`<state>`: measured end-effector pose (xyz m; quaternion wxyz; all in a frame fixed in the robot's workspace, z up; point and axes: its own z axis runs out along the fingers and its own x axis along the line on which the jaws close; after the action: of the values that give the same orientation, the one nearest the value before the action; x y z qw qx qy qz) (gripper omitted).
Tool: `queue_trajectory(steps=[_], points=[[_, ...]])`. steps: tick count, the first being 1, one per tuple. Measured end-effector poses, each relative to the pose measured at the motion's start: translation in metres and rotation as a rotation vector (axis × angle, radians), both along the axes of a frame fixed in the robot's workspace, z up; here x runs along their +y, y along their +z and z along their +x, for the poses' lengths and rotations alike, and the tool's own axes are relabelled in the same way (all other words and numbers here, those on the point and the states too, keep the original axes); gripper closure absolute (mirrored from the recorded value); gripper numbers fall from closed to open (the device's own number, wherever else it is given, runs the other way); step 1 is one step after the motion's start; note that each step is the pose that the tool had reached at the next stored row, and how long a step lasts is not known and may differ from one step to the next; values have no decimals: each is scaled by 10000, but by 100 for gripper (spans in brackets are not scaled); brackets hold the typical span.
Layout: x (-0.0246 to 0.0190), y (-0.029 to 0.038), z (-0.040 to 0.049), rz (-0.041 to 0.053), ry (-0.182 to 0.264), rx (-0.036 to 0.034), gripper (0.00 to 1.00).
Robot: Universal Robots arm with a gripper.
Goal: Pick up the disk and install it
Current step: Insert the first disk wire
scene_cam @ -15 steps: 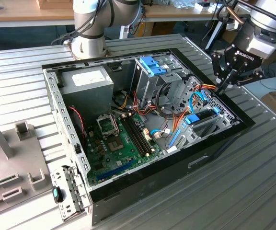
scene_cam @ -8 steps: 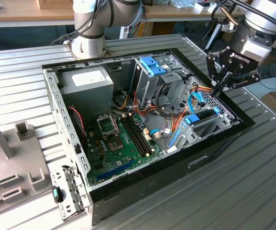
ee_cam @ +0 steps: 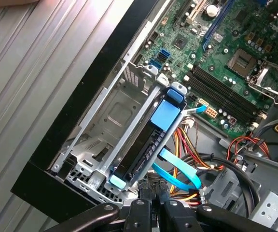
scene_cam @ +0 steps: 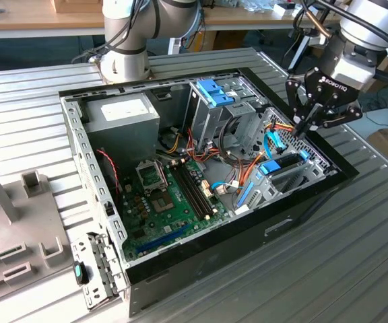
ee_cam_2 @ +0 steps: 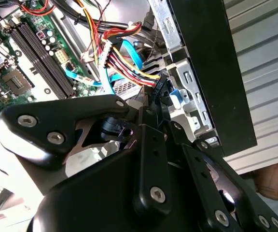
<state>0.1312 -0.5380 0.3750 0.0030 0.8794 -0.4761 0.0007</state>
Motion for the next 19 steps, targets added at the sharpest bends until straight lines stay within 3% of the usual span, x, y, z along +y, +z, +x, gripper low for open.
queue_trajectory(steps=[5, 9, 19], points=[[-4, -2, -20, 2, -126, 0, 83], [-3, -4, -22, -1, -759, 0, 83], [-4, -4, -23, 0, -780, 0, 83]])
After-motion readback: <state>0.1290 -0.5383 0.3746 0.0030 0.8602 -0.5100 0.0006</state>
